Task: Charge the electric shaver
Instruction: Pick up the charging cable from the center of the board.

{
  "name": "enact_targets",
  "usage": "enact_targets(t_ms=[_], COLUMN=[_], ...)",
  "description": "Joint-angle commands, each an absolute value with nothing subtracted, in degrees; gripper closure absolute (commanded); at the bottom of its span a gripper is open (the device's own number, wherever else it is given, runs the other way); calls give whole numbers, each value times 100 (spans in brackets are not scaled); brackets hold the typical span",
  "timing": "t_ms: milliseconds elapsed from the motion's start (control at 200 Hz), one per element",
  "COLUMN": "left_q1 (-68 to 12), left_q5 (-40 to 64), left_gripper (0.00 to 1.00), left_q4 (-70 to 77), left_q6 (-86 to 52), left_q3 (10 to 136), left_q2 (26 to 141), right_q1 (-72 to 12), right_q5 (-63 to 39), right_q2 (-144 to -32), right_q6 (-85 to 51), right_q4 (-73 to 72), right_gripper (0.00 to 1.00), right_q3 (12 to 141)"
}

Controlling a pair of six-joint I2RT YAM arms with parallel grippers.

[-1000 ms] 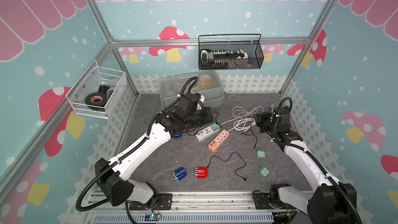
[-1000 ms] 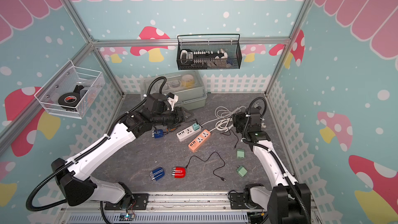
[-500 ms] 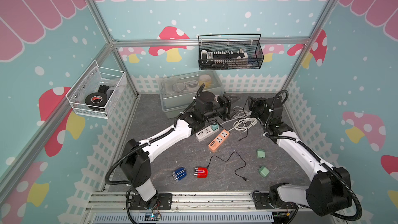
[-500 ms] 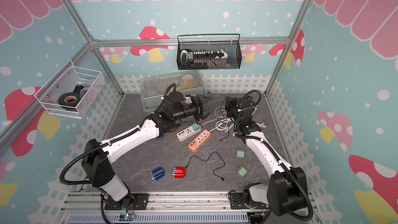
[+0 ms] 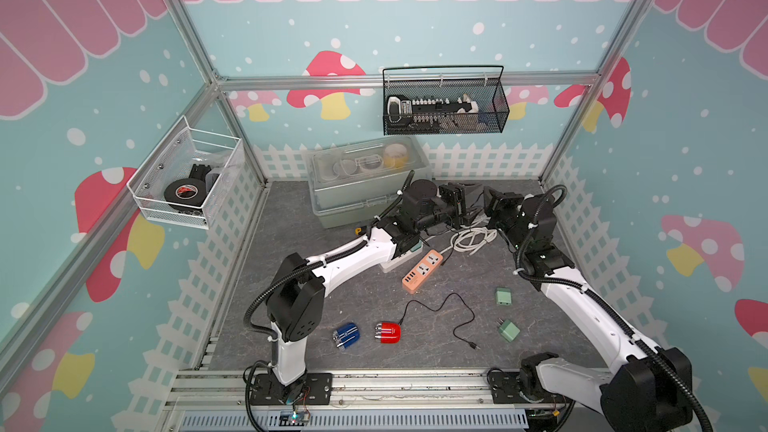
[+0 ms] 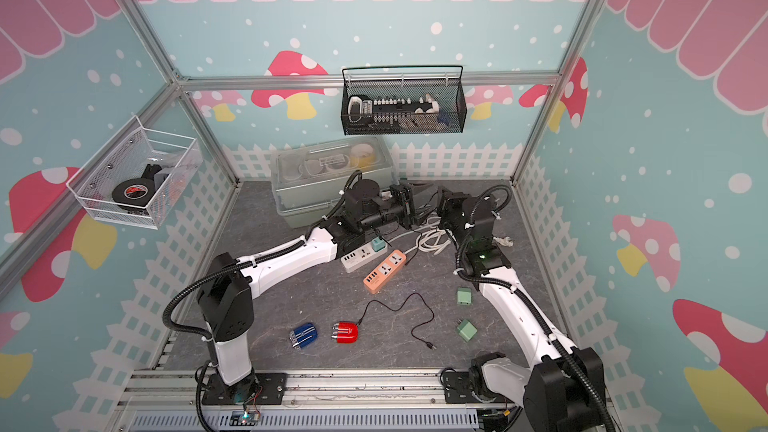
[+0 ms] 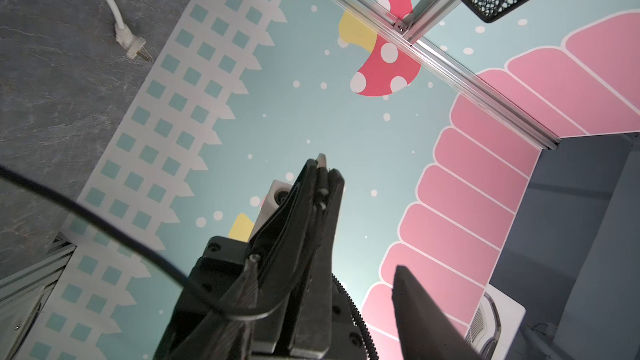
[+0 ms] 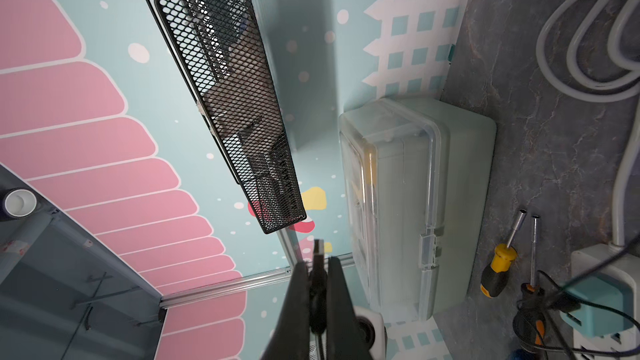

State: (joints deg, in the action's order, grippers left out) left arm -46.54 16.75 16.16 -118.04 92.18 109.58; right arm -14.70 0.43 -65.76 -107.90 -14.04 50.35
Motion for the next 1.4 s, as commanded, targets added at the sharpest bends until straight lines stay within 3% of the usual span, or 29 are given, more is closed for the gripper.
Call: enact_targets(t_ms=[0,260,745,911,1136,1301,1396], left_q1=[-4615,-4579,-4421,-4438,-4425,-4210,-4115], left_q5=[1656,1861,2117,2154,2125,2340,2559], left_gripper=[48,73,79,91,100,100,100], left_q4=[1877,1659,1044,1157,1252,1213,1157], left_q6=[-12511,-12426,-12032,-12033,-11975,-11757,-11703], left_q3=[9421,9431,9559,9598,9460,9317,9254], left_q2=[11116,11197,11288,11347,11234,11060,10984], right_q1=[-1499,-1495,-1507,-1502,-1494,-1344,-1232], right_q5=[20,35,-83,-79,-32,-120,-274], right_q2=[-6318,-6196,-6045,-6042,-6071,-5904,-5827], right_q6=[-10898,-10916,-10920,-10907,-10818,-10532,-10574], right_q4=[-1190,-1126,-883,-811,-671,-170,-130], right_gripper=[100,100,100,100,100,58,45], right_q3=[4860,4800,4819,4830,4922,5040,4922])
